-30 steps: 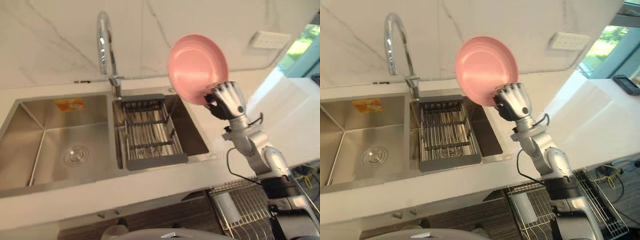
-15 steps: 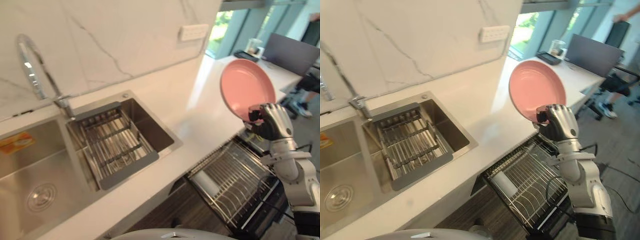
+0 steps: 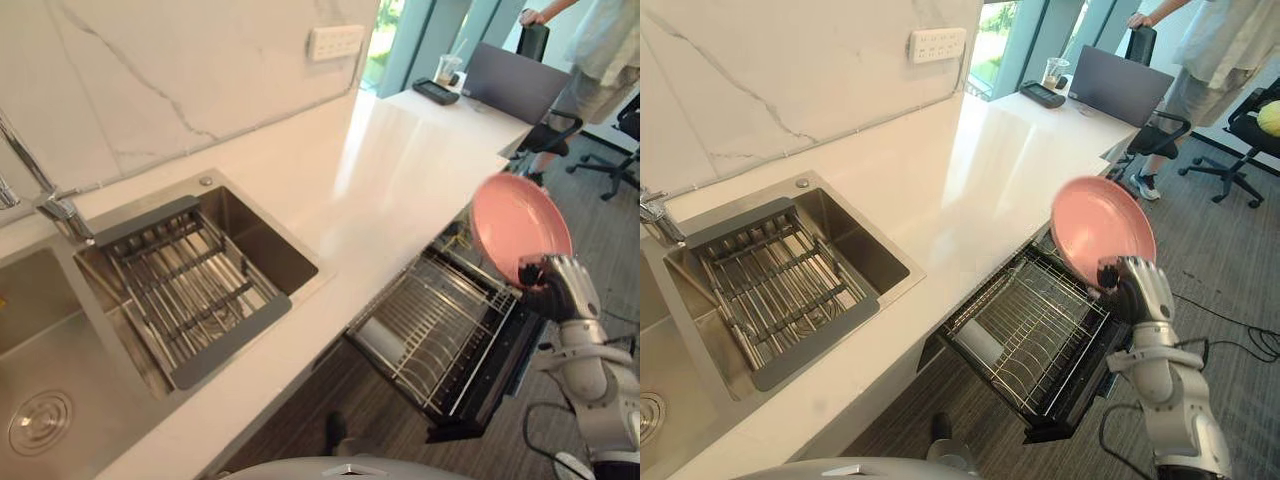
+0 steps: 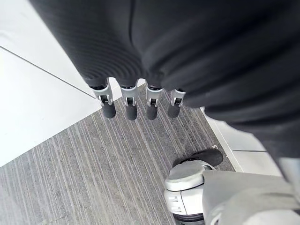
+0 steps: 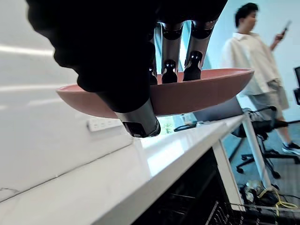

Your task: Walk over to the sink, pick up the cup, carry it to the dishwasher, place the cup inside the dishwasher, then close the dishwasher door

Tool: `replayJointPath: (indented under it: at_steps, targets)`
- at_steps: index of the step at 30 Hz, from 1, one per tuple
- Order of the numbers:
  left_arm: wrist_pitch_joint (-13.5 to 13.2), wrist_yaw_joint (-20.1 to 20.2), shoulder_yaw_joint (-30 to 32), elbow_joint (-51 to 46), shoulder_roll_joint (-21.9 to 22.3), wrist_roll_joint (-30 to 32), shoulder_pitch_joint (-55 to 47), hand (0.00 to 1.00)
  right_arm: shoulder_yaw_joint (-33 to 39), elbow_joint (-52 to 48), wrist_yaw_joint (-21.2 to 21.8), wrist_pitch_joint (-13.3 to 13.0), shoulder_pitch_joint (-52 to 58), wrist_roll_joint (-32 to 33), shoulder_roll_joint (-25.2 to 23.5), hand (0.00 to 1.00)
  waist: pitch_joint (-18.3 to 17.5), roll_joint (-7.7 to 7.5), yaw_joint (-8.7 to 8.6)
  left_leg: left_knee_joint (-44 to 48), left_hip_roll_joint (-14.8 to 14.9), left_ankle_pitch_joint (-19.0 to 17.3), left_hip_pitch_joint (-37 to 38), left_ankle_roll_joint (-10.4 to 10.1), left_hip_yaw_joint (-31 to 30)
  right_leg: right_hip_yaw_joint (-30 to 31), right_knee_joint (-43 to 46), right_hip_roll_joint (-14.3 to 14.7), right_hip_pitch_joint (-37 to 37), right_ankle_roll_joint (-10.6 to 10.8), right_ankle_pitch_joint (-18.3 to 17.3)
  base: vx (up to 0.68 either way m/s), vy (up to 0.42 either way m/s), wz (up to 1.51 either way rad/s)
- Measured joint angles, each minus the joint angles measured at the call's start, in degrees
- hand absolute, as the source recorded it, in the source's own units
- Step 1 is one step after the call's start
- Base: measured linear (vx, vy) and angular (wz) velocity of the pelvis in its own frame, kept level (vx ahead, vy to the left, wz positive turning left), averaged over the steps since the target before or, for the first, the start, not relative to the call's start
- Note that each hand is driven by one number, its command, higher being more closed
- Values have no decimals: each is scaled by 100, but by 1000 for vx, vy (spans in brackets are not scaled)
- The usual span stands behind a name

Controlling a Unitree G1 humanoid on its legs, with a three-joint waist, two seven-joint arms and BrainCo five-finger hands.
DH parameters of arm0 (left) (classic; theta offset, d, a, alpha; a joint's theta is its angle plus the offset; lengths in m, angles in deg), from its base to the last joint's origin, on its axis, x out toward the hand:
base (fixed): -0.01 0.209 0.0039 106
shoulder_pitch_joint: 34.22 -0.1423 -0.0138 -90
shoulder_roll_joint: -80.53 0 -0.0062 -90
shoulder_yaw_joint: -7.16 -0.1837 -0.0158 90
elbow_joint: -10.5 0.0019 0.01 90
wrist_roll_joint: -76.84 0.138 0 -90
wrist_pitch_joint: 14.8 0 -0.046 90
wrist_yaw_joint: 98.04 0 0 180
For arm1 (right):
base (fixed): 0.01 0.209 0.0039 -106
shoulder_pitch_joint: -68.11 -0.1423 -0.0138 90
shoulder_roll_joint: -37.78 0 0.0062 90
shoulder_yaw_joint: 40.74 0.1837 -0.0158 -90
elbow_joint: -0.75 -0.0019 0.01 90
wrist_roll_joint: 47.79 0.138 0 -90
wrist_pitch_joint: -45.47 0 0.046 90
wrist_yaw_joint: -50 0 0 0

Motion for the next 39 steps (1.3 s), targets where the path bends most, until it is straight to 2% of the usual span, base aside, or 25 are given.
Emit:
replayJointPath:
  at_steps: [2,9,11,14,17,19,21,25,28,30,33,35,36,39]
  targets:
    - [17,-36,-1,0,5,-21,-4,0,-11,270,-148,37,38,-4,-128,100,2,16,9,0,-2,-4,-13,6,-17,-40,-1,-12,2,-5,-3,4,-6,3]
    - [27,-40,2,13,10,-76,77,0,-14,1046,-748,484,62,-12,-570,100,30,102,46,35,6,-7,-120,12,-187,-296,54,-81,-15,-7,-3,32,-15,15]
    - [28,-40,3,12,2,-74,133,0,-14,1219,-861,533,36,-12,-649,100,69,144,50,155,32,-27,-167,5,-287,-363,83,-94,-15,-13,1,58,-24,23]
    - [31,-32,5,-12,-105,-70,301,0,-15,1231,-949,535,-27,-12,-668,100,294,135,61,641,152,-213,-392,-4,-393,-457,170,-121,-8,-42,24,-11,-29,23]
    - [30,-33,2,-37,-145,-68,431,0,-24,1365,-996,584,-342,-1,-665,100,445,212,81,1194,333,-446,-643,-31,-489,-488,196,-80,-20,17,-17,-52,-45,4]
    - [31,-35,-4,-97,-143,-65,494,0,-53,1541,-995,660,-496,103,-659,100,503,273,168,1523,468,-606,-855,-43,-498,-477,196,-53,-84,48,-37,-76,-36,-8]
    - [40,-36,-18,-185,-96,-62,569,0,-193,1776,-996,847,-666,226,-646,100,591,400,205,2049,653,-838,-1222,-9,-589,-479,192,10,-178,163,-60,-76,-41,3]
    - [72,-35,-76,-247,-91,-57,830,0,-403,2165,-1005,1109,-987,454,-635,100,888,646,215,2726,832,-1086,-1760,64,-792,-591,191,42,-316,372,1,-79,9,17]
    - [109,-13,-108,-295,-92,-46,1051,0,-474,2427,-1070,1327,-1422,679,-589,100,1324,770,285,3112,927,-1217,-2032,117,-800,-581,182,54,-431,443,119,-98,38,-1]
    - [147,27,-144,-362,-86,17,1168,0,-523,2662,-1088,1471,-1774,885,-424,100,1577,889,333,3280,903,-1265,-2217,159,-765,-553,135,26,-553,479,319,-105,34,-6]
    - [147,107,-251,-352,-96,61,1213,0,-639,3069,-1090,1505,-2171,1017,-116,100,1695,1061,351,3300,818,-1276,-2354,188,-678,-435,131,-57,-732,499,485,-57,48,-9]
    - [146,140,-413,-319,-89,69,1238,0,-808,3366,-1089,1501,-2531,1054,157,100,1794,1248,347,3265,747,-1252,-2449,222,-588,-350,134,-120,-912,510,611,-39,31,-16]
    - [143,204,-549,-179,-57,103,1297,0,-957,3593,-1084,1509,-2766,1073,355,100,1855,1398,353,3231,705,-1233,-2506,238,-536,-289,138,-156,-1025,516,690,-38,20,-15]
    - [156,364,-790,-67,55,289,1337,0,-1097,3814,-1052,1524,-3079,1110,662,100,1939,1654,346,3051,572,-1116,-2542,318,-467,-236,141,-242,-1193,519,705,-16,7,-7]
